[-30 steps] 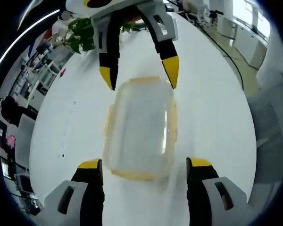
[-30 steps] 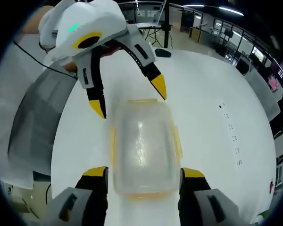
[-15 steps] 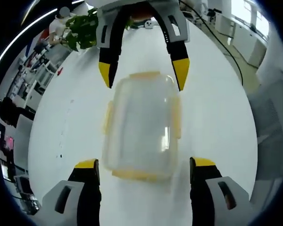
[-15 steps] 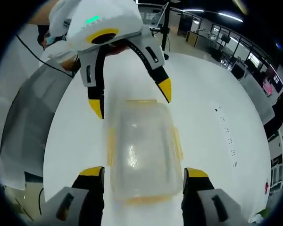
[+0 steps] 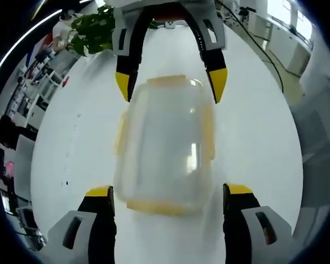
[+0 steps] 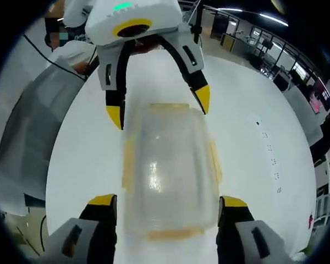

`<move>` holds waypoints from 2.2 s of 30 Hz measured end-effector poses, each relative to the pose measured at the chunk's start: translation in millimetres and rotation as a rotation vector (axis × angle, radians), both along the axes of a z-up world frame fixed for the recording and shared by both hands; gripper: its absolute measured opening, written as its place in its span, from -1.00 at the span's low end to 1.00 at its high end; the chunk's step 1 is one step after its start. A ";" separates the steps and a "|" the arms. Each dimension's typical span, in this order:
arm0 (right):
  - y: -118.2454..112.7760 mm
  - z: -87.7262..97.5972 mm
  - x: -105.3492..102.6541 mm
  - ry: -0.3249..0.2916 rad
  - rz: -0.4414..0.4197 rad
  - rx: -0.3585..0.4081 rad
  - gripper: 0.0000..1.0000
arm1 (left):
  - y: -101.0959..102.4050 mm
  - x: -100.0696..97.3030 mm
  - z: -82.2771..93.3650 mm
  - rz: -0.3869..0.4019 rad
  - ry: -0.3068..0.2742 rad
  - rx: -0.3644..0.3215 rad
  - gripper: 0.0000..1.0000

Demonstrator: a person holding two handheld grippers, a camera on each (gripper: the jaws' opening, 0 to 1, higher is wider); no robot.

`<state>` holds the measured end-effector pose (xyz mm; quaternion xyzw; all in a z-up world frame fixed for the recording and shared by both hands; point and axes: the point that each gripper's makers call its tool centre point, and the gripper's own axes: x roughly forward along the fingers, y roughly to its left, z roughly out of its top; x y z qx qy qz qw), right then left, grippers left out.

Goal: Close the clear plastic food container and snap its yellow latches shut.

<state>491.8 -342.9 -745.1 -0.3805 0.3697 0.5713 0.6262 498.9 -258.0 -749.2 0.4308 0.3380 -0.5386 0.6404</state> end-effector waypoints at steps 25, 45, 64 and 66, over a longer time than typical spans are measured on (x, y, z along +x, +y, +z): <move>2.2 -7.4 -0.6 -0.033 0.001 -0.030 0.44 | 4.1 2.4 -8.5 -0.015 -0.027 0.037 0.47; 49.8 -7.4 -11.7 -0.032 -0.017 -0.009 0.44 | 51.7 -5.8 -9.7 -0.029 -0.029 0.061 0.46; 104.5 -7.9 -22.2 -0.033 -0.001 -0.021 0.44 | 107.3 -17.8 -9.9 -0.011 -0.029 0.054 0.46; 110.8 -8.1 -23.1 -0.033 0.000 -0.022 0.44 | 113.7 -18.9 -10.2 -0.010 -0.029 0.055 0.46</move>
